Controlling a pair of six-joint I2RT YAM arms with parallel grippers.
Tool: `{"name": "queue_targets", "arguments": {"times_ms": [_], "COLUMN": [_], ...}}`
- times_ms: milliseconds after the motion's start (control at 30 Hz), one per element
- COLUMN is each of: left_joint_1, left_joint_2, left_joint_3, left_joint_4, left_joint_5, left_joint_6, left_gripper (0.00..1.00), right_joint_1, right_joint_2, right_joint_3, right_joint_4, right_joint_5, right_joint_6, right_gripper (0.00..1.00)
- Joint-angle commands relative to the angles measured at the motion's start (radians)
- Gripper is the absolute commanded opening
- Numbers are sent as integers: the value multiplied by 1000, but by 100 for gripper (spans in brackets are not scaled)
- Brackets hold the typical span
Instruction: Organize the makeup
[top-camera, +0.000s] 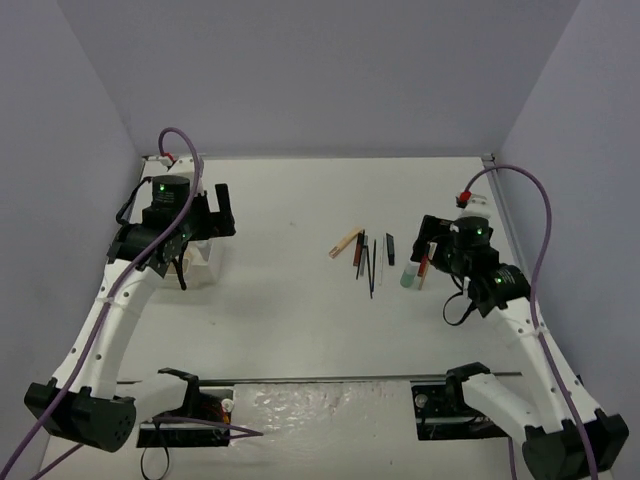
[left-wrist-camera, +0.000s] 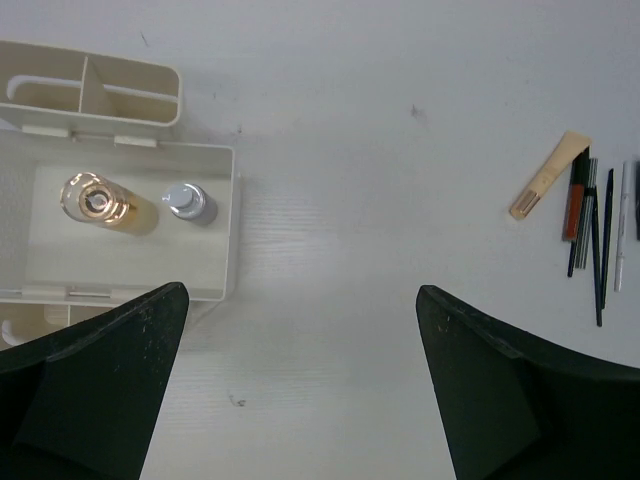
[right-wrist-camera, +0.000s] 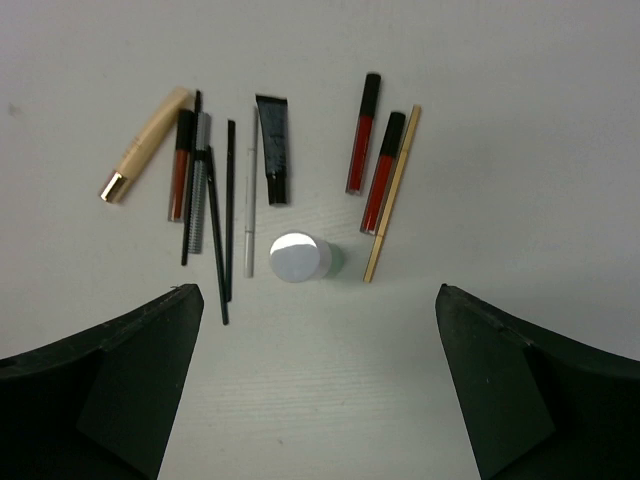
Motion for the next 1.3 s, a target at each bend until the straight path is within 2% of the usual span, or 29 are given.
{"name": "queue_targets", "arguments": {"times_ms": [0,333,433,600,833,900,967,1033,1100,1167,1267], "left_joint_1": [-32,-38,-38,-38,-37,-37,-35,-35,-37,-37,-37], "left_joint_2": [-73,-171,-173,-179,-190,-190,-192,-192,-193,-192,-193], "left_joint_3": [-91,-304,-326,-334,-339,-339,-340,-340,-340,-340,-340], "left_joint_4": [52,160,161,152,152,152,152,155,154,154,154], "left_joint_5": [44,48,37,21,18,19,18,17,17,19,18], "left_joint_6": [33,65,72,81,81,80,80,80,80,81,80], "left_gripper": [97,97,97,97,97,97,97,97,97,97,97], "right_joint_1": [28,108,126,128,130,131,134,141,158,193,277], "right_joint_2": [115,343,394,445,452,451,443,436,424,414,405], "right_joint_3": [-60,-99,-103,-123,-148,-152,-150,-146,-131,-103,-41], "right_joint_4": [133,244,258,294,314,316,315,313,304,294,259], "right_joint_5": [-31,98,161,182,207,204,203,201,199,208,252], "right_joint_6": [75,127,143,162,167,163,159,154,143,135,119], "right_gripper": [100,89,86,78,57,49,37,29,15,6,0]}}
